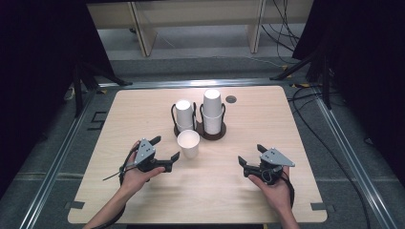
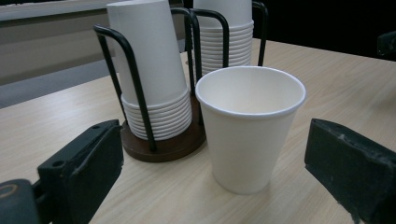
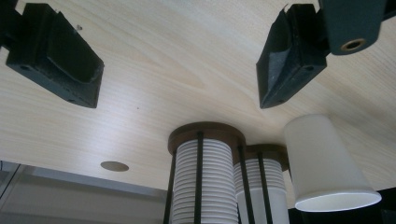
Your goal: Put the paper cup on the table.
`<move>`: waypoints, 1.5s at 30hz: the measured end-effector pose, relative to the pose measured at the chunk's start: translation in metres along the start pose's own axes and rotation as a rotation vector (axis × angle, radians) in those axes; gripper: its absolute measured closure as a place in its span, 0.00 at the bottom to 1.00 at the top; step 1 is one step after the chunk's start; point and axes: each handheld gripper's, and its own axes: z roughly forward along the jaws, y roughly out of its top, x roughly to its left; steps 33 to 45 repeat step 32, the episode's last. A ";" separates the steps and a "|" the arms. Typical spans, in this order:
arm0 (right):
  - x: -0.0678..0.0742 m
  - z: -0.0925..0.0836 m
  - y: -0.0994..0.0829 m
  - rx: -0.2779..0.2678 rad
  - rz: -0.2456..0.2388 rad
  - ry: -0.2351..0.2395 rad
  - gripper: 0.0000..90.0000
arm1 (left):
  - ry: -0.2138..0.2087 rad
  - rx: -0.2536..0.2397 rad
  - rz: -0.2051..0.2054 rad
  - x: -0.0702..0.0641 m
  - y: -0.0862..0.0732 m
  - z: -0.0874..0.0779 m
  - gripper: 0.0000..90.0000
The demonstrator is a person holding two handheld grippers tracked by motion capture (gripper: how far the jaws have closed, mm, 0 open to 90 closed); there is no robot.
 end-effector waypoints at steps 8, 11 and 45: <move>0.001 0.001 -0.003 0.011 0.029 0.009 0.17 | 0.030 -0.002 -0.004 0.008 -0.012 -0.024 0.05; 0.001 0.001 -0.004 0.004 0.035 0.018 0.17 | 0.048 -0.003 -0.015 0.013 -0.019 -0.033 0.05; 0.000 0.003 -0.011 -0.002 0.032 0.014 0.17 | 0.111 0.019 -0.025 0.015 -0.041 -0.049 0.05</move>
